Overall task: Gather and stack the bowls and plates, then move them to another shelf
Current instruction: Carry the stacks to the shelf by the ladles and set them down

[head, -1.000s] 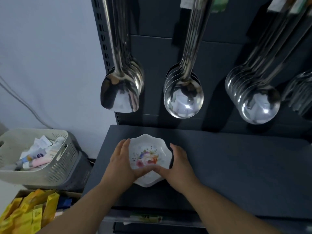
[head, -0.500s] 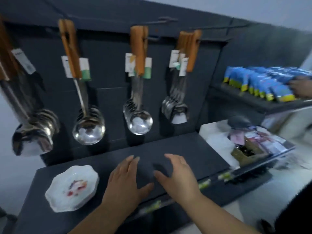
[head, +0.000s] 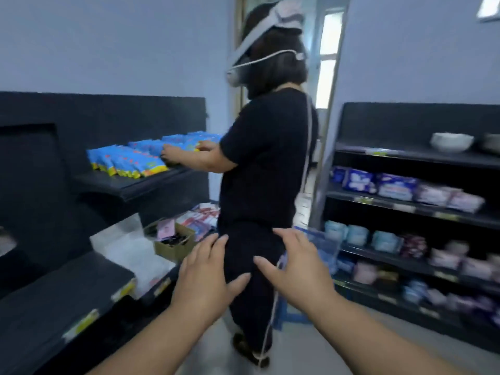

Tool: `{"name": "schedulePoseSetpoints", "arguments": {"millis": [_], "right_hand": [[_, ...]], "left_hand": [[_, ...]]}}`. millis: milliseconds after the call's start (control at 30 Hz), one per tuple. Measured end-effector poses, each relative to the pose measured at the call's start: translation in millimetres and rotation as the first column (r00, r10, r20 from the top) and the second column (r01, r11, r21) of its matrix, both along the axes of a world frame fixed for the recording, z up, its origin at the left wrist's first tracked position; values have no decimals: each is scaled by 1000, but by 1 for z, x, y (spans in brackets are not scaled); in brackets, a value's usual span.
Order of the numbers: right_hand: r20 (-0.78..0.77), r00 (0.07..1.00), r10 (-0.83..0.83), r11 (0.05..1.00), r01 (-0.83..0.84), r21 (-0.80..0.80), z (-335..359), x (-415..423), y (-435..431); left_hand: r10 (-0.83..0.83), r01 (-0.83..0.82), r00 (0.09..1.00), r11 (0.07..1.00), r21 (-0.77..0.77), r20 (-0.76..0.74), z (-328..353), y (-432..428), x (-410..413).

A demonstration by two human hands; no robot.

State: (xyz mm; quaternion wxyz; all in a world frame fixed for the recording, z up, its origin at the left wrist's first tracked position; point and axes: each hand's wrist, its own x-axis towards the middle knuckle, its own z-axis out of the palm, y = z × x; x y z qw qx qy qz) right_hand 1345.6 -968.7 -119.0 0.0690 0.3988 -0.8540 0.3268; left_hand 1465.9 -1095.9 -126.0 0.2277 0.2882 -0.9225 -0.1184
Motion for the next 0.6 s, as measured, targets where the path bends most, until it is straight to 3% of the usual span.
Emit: {"name": "schedulePoseSetpoints", "arguments": {"millis": [133, 300, 600], "right_hand": [[-5, 964, -266, 962, 266, 55, 15, -81, 148], [-2, 843, -537, 839, 535, 101, 30, -138, 293], [65, 650, -757, 653, 754, 72, 32, -207, 417]], "left_hand": [[-220, 220, 976, 975, -29, 3, 19, 114, -110], [-441, 442, 897, 897, -20, 33, 40, 224, -208], [-667, 667, 745, 745, -14, 11, 39, 333, -338]]}}
